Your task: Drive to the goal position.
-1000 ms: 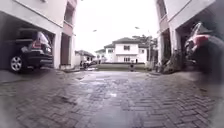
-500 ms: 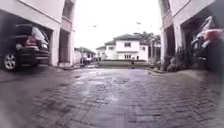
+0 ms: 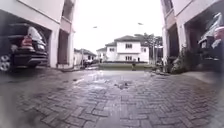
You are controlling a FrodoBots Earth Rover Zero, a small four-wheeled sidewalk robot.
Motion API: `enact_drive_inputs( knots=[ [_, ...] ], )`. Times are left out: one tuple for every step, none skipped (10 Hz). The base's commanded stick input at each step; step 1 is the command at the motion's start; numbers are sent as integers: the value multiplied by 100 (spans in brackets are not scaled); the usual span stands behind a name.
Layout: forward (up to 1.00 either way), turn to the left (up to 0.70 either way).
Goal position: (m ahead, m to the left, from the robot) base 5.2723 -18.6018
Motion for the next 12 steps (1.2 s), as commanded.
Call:
enact_drive_inputs(
  knots=[
    [70,0],
    [70,0],
    [70,0],
    [70,0],
    [70,0],
    [70,0],
    [70,0],
    [70,0],
    [70,0],
    [70,0],
    [70,0],
    [70,0]
  ],
)
